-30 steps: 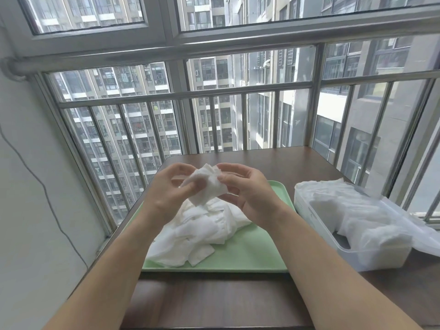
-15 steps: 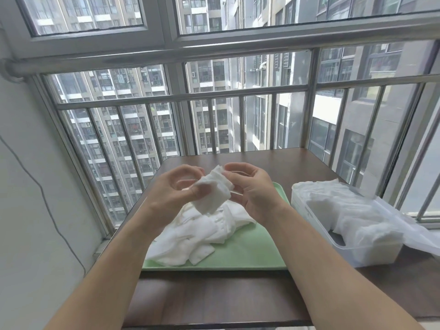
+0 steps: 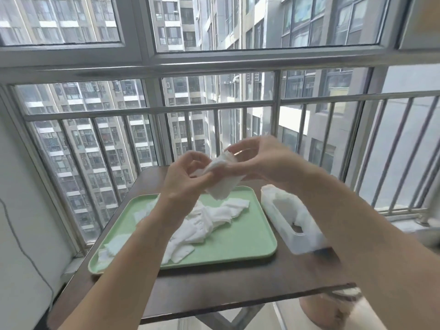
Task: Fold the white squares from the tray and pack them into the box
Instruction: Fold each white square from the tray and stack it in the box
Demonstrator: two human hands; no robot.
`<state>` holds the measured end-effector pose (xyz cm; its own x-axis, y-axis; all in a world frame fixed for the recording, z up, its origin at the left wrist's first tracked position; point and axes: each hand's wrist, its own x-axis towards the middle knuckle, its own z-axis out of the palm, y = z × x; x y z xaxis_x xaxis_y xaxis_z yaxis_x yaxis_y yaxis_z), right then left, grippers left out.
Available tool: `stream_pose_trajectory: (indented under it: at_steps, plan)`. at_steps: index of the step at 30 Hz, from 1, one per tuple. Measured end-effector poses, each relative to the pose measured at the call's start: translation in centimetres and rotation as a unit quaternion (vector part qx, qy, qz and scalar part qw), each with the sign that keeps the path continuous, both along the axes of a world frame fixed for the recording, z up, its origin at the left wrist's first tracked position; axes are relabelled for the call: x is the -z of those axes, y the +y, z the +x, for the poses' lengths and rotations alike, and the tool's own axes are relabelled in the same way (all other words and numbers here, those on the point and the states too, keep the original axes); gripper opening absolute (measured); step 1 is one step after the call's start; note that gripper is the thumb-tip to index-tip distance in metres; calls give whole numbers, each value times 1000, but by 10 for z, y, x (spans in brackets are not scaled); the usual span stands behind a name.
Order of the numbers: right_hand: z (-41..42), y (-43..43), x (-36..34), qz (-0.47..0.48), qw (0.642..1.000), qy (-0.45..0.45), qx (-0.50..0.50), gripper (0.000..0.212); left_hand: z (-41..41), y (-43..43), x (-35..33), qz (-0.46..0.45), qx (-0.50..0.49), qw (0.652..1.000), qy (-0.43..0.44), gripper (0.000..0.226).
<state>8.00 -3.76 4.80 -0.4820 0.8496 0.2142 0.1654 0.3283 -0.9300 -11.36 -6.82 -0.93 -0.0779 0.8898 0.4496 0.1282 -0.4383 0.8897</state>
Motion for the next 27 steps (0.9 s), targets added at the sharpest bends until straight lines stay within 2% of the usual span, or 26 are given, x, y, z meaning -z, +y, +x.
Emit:
stream_pose_trajectory:
  at_steps: [3,6,9,14,17,20,22,24,25,27]
  plan:
    - [36,-7,-25,40,996,-83,12,42,29,0,-3,-30,87,991,-97,29]
    - [63,-3,-34,57,985,-163,19,37,53,4,-1,-52,111,985,-119,30]
    - [85,7,-26,40,981,-190,21,35,76,12,7,-69,101,988,-89,31]
    - [107,28,-2,-8,985,-169,12,42,102,35,26,-53,45,997,-44,26]
    - [115,40,6,41,977,-206,26,44,109,44,35,-54,26,998,-36,25]
    - [122,53,13,55,972,-226,43,31,110,52,43,-78,3,994,74,18]
    - [124,59,22,-36,989,-145,9,26,108,56,51,-103,8,979,173,27]
    - [122,62,33,-105,989,-91,-47,23,108,56,57,-125,41,969,210,51]
    - [121,65,38,-115,986,-102,-66,22,108,56,59,-132,52,967,213,62]
    - [118,71,45,-93,976,-179,-77,21,109,57,59,-136,68,966,209,70]
